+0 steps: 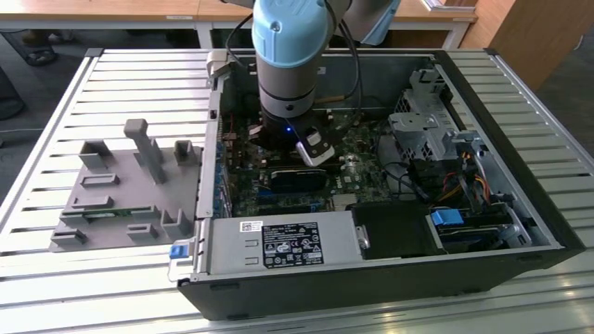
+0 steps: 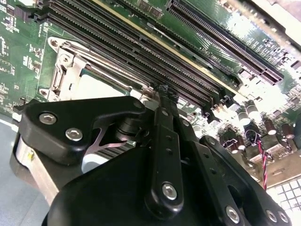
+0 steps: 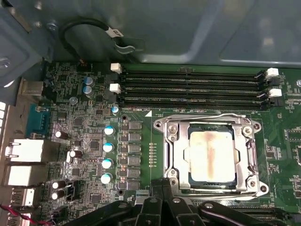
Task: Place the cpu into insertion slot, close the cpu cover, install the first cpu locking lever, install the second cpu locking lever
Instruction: 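Install the second cpu locking lever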
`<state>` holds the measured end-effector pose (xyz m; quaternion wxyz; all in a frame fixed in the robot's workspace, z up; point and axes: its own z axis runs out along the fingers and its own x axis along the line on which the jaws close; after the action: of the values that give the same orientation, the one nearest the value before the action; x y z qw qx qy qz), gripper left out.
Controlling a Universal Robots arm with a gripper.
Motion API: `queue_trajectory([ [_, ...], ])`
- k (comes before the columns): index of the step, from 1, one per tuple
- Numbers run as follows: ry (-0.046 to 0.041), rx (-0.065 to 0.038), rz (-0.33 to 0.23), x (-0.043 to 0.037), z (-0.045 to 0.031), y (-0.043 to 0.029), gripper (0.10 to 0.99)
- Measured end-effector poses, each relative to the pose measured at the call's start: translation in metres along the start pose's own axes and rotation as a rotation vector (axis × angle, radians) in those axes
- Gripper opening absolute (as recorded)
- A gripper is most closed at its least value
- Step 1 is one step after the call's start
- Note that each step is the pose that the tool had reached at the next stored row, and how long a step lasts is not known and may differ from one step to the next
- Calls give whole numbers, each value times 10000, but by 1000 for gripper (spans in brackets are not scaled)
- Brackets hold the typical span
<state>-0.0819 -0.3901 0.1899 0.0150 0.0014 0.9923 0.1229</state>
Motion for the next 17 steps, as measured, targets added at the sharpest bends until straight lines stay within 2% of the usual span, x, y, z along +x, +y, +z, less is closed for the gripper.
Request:
queue_trajectory([
  [8, -3, -10, -6, 20, -31, 9, 106],
  [17, -1, -57, -4, 19, -111, 36, 106],
])
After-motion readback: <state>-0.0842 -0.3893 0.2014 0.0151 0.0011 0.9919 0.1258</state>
